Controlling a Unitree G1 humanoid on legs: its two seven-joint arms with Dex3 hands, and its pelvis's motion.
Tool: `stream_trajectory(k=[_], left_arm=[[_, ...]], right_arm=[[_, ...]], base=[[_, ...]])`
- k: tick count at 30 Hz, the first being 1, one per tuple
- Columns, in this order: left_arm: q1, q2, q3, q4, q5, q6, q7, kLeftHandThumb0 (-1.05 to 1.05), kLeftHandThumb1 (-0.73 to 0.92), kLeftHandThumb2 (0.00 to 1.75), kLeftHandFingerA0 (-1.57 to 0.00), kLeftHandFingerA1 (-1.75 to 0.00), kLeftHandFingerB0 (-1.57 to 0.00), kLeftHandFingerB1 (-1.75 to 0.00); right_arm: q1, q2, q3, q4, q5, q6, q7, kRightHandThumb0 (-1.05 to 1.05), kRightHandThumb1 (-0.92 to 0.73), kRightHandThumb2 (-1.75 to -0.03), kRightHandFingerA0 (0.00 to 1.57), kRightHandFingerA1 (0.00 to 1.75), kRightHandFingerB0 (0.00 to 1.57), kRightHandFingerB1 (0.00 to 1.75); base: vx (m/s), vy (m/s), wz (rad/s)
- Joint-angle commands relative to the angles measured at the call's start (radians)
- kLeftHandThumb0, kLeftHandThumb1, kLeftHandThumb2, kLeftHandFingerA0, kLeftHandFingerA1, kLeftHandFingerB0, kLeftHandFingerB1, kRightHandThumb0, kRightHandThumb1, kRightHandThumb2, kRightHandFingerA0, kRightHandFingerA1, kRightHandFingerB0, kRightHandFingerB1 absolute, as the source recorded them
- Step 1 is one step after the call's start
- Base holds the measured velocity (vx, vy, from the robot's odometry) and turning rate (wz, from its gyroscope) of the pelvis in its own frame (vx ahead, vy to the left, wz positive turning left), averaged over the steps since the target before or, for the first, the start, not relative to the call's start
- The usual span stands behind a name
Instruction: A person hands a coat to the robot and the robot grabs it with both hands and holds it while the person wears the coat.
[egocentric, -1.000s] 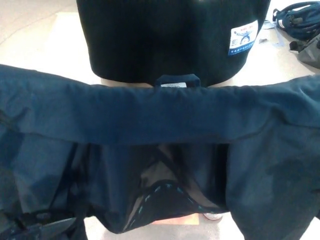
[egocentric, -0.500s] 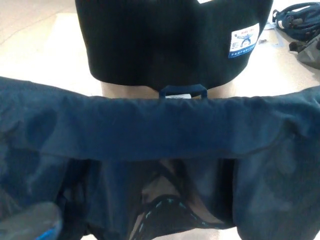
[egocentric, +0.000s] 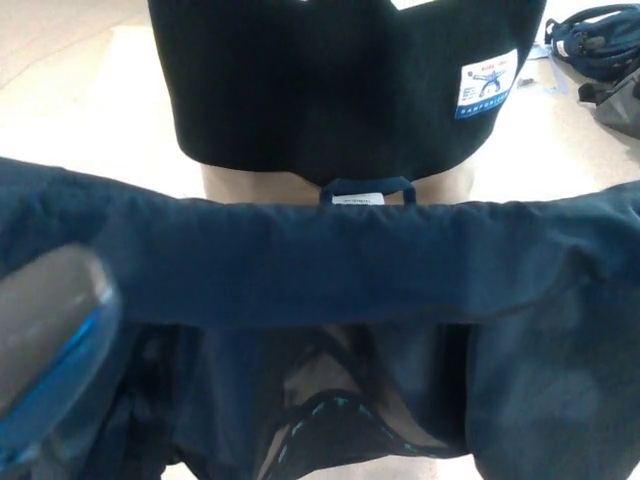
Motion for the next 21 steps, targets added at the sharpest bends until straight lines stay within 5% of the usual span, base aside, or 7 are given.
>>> stream_trajectory(k=[1,9,10,12,16,17,21], left_arm=[[-0.322,0.173,-0.083,0.15,0.089,0.545,-0.439,-0.93,0.55,0.93,0.0,0.0,0.0,-0.13],[-0.533,0.174,-0.239,0.342,0.185,0.576,-0.545,-0.86,0.49,0.93,0.0,-0.12,0.0,-0.09],[-0.555,0.175,-0.254,0.359,0.202,0.585,-0.563,-0.95,0.65,0.63,0.0,-0.23,0.0,-0.08],[-0.596,0.18,-0.286,0.392,0.233,0.608,-0.607,-0.94,0.55,0.96,-0.01,-0.1,0.0,-0.03],[-0.661,0.177,-0.341,0.447,0.273,0.637,-0.666,-0.89,0.51,0.94,0.0,-0.13,0.0,-0.07],[-0.671,0.176,-0.348,0.458,0.279,0.638,-0.672,-0.96,0.62,0.66,0.0,-0.23,0.0,-0.08],[-0.729,0.167,-0.39,0.518,0.303,0.67,-0.722,-0.9,0.5,0.88,-0.06,-0.23,0.0,-0.06]], right_arm=[[-0.18,-0.175,0.004,0.0,0.052,0.328,0.353,-0.98,-0.61,-0.94,0.07,0.0,0.0,0.07],[-0.238,-0.231,0.068,0.049,0.047,0.397,0.455,-1.05,-0.65,-0.95,0.0,0.0,0.0,0.01],[-0.257,-0.248,0.075,0.056,0.036,0.417,0.477,-1.05,-0.65,-0.95,0.0,0.0,0.0,0.0],[-0.301,-0.281,0.095,0.08,0.035,0.454,0.517,-1.01,-0.62,-0.92,0.0,0.03,0.0,0.0],[-0.398,-0.333,0.148,0.13,0.032,0.528,0.587,-1.0,-0.61,-0.93,0.0,0.04,0.0,0.0],[-0.415,-0.336,0.159,0.139,0.022,0.536,0.594,-1.0,-0.6,-0.94,0.0,0.09,0.0,0.0],[-0.507,-0.355,0.225,0.178,-0.029,0.601,0.655,-0.95,-0.57,-0.96,0.07,0.24,0.0,0.0]], base=[[0.0,0.0,0.0],[0.0,0.0,0.0],[0.0,0.0,0.0],[0.0,0.0,0.0],[0.0,0.0,0.0],[0.0,0.0,0.0],[0.0,0.0,0.0]])
